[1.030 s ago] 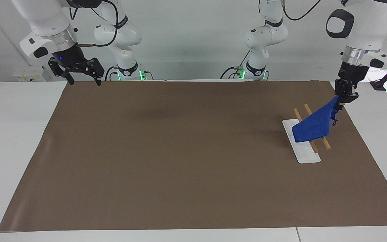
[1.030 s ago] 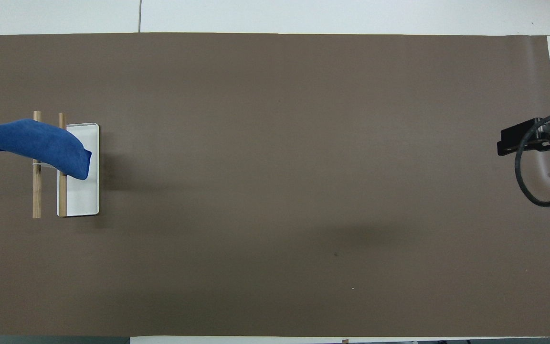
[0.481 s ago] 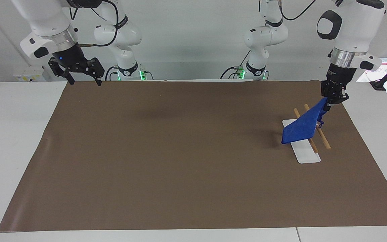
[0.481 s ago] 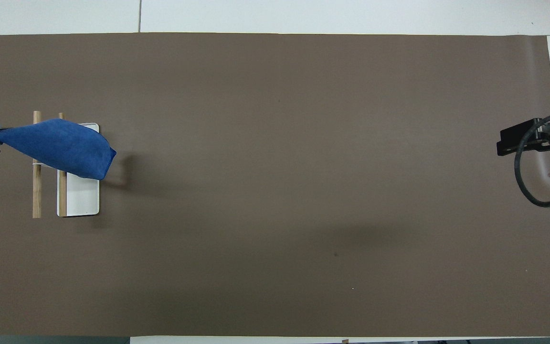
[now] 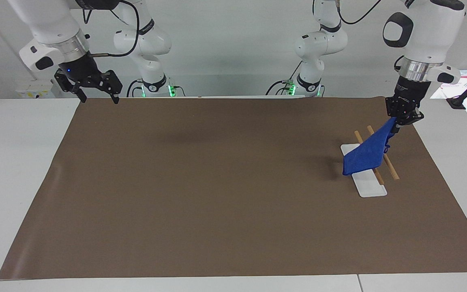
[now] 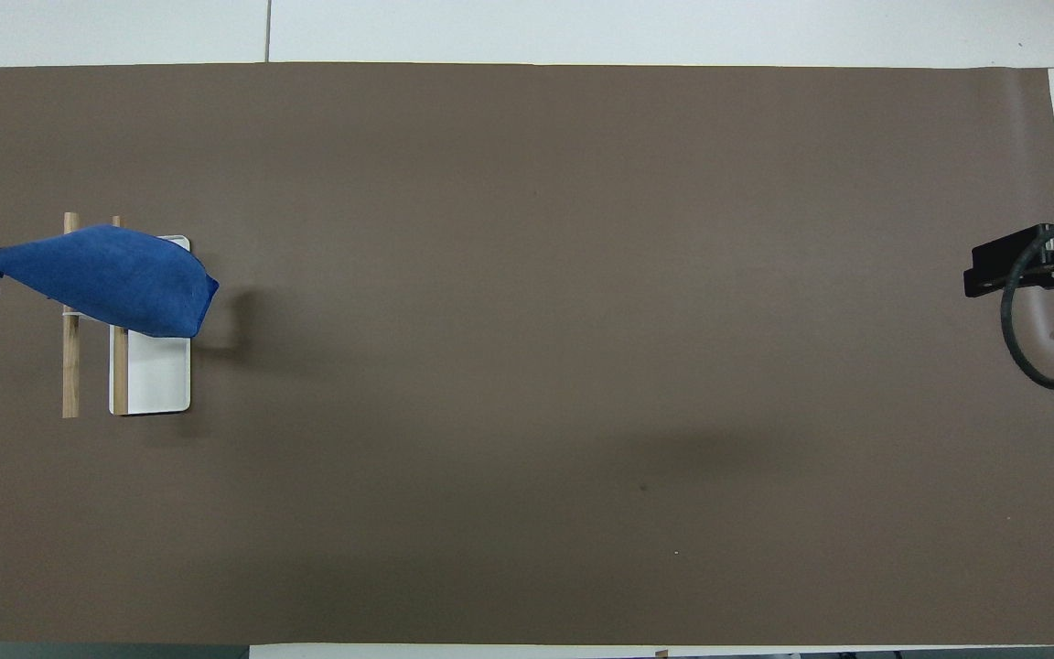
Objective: Right arm passes towel to left arm to hang
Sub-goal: 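Lower the towel over the rack sticks and release with the left gripper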
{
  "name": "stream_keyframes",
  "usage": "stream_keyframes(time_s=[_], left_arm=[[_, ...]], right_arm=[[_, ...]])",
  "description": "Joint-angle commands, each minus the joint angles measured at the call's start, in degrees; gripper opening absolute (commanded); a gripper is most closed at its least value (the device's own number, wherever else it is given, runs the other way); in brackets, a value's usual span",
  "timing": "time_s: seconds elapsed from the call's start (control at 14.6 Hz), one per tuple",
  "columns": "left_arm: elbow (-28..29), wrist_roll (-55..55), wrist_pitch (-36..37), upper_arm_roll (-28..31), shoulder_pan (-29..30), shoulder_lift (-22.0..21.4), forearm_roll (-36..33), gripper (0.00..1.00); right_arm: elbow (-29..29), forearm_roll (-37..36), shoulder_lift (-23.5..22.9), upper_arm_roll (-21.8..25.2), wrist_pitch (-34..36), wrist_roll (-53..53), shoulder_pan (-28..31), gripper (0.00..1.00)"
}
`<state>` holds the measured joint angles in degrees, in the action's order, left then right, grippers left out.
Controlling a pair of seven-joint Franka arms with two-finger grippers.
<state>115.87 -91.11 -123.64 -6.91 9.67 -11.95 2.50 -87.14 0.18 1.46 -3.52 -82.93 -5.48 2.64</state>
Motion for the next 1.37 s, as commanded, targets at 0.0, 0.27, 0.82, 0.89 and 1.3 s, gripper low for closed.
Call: stream_keyframes(time_s=[0.0,0.27,0.82,0.89,1.3], left_arm=[[1.6,-3.5,0.5,0.1,1.3,-1.8,-1.1,0.00],[1.5,-1.6,-0.7,0.2,4.3,-1.7,-1.2,0.00],[4.0,6.0,-8.8,0.3,8.0,-0.7,-1.2,0.00],[4.9,7.0,-9.8,0.3,8.1,-0.6,-1.2,0.00],[9.9,8.0,-14.3,0.5,11.1,-0.4,-1.2,0.00]], right_arm=[[-0.4,1.1,0.6,-0.2,0.8,1.4,0.7,1.00],[-0.4,1.1,0.6,-0.2,0.8,1.3,0.7,1.00],[-0.4,1.1,0.6,-0.2,0.8,1.4,0.7,1.00],[-0.4,1.1,0.6,-0.2,0.8,1.4,0.7,1.00],[-0.4,1.1,0.6,-0.2,0.8,1.3,0.7,1.00]])
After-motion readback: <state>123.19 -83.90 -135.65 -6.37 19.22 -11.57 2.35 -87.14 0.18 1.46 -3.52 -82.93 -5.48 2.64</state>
